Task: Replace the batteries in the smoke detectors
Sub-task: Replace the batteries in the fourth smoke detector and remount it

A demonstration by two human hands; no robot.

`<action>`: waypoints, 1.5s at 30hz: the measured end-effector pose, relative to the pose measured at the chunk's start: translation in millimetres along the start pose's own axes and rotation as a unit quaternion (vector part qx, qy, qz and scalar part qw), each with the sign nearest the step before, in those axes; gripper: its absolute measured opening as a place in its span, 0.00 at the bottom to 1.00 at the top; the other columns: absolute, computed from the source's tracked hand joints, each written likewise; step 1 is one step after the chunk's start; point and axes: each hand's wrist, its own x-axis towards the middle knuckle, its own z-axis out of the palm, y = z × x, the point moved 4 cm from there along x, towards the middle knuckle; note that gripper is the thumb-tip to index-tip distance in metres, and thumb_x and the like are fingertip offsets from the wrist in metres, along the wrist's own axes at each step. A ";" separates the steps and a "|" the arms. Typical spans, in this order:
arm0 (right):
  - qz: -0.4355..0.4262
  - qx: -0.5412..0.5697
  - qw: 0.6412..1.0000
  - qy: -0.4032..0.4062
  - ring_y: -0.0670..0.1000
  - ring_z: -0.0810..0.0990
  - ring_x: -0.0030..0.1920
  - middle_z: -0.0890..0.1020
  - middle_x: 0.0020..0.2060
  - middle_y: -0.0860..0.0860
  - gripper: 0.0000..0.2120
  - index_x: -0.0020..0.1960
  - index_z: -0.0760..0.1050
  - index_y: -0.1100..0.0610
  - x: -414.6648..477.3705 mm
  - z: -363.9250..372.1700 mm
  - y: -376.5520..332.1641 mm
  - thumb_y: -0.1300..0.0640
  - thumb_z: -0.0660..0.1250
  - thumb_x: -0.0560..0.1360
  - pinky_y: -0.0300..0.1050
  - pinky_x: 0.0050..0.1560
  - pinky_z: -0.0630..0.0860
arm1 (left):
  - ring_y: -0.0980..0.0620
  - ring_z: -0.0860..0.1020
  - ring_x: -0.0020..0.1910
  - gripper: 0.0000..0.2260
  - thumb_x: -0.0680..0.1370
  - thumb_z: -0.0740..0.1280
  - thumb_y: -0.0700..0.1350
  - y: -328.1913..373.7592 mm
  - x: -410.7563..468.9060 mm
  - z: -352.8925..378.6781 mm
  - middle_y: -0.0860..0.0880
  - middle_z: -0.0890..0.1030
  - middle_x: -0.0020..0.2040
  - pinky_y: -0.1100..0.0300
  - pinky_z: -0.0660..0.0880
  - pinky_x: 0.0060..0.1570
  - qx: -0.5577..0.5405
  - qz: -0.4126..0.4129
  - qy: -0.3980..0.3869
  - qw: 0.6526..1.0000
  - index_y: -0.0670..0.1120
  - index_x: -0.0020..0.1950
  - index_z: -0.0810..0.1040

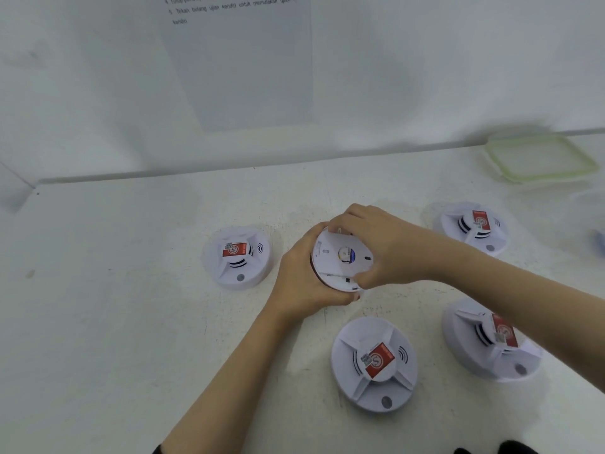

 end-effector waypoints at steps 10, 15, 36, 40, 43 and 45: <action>-0.003 0.050 0.999 -0.010 0.50 0.67 0.52 0.67 0.52 0.48 0.32 0.61 0.66 0.53 4.6 3.8 -1.0 0.56 0.76 0.61 0.44 0.54 0.69 | 0.64 0.79 0.49 0.37 0.57 0.82 0.35 -1.7 1.2 -0.6 0.58 0.81 0.50 0.70 0.76 0.44 -0.011 0.010 0.000 1.000 0.63 0.54 0.71; -0.008 0.049 0.998 -0.027 0.47 0.65 0.49 0.66 0.49 0.46 0.30 0.56 0.64 0.51 10.9 5.8 0.7 0.54 0.76 0.59 0.40 0.49 0.68 | 0.63 0.79 0.49 0.35 0.56 0.82 0.36 -4.0 1.9 -1.0 0.57 0.81 0.50 0.68 0.77 0.44 -0.016 -0.001 -0.005 1.000 0.62 0.53 0.71; -0.011 0.013 0.999 -0.045 0.47 0.67 0.55 0.67 0.57 0.49 0.31 0.70 0.62 0.54 -2.3 -1.5 -1.8 0.58 0.70 0.69 0.31 0.49 0.64 | 0.63 0.79 0.51 0.36 0.56 0.83 0.37 -1.3 0.6 -1.0 0.60 0.80 0.52 0.68 0.76 0.46 -0.022 -0.003 0.003 1.000 0.62 0.55 0.72; -0.007 0.038 0.999 -0.029 0.45 0.67 0.53 0.67 0.53 0.45 0.30 0.67 0.65 0.53 2.3 2.0 3.9 0.59 0.71 0.67 0.27 0.47 0.63 | 0.66 0.78 0.51 0.36 0.57 0.83 0.38 0.2 0.0 -1.2 0.64 0.78 0.54 0.72 0.74 0.45 -0.014 0.002 0.002 1.000 0.63 0.55 0.71; -0.003 0.081 0.996 -0.030 0.45 0.67 0.53 0.68 0.53 0.44 0.31 0.64 0.66 0.51 4.5 2.1 8.1 0.60 0.74 0.64 0.29 0.49 0.64 | 0.64 0.79 0.49 0.35 0.56 0.83 0.38 -1.3 0.6 -1.3 0.62 0.79 0.52 0.71 0.75 0.43 -0.018 -0.002 -0.005 1.000 0.60 0.55 0.73; -0.006 0.103 0.994 -0.037 0.45 0.67 0.53 0.68 0.52 0.42 0.31 0.61 0.65 0.47 6.2 3.8 9.9 0.59 0.74 0.62 0.35 0.51 0.67 | 0.62 0.80 0.48 0.33 0.56 0.83 0.36 -4.4 0.8 -1.3 0.59 0.81 0.50 0.69 0.76 0.42 -0.028 -0.009 -0.008 1.000 0.55 0.56 0.75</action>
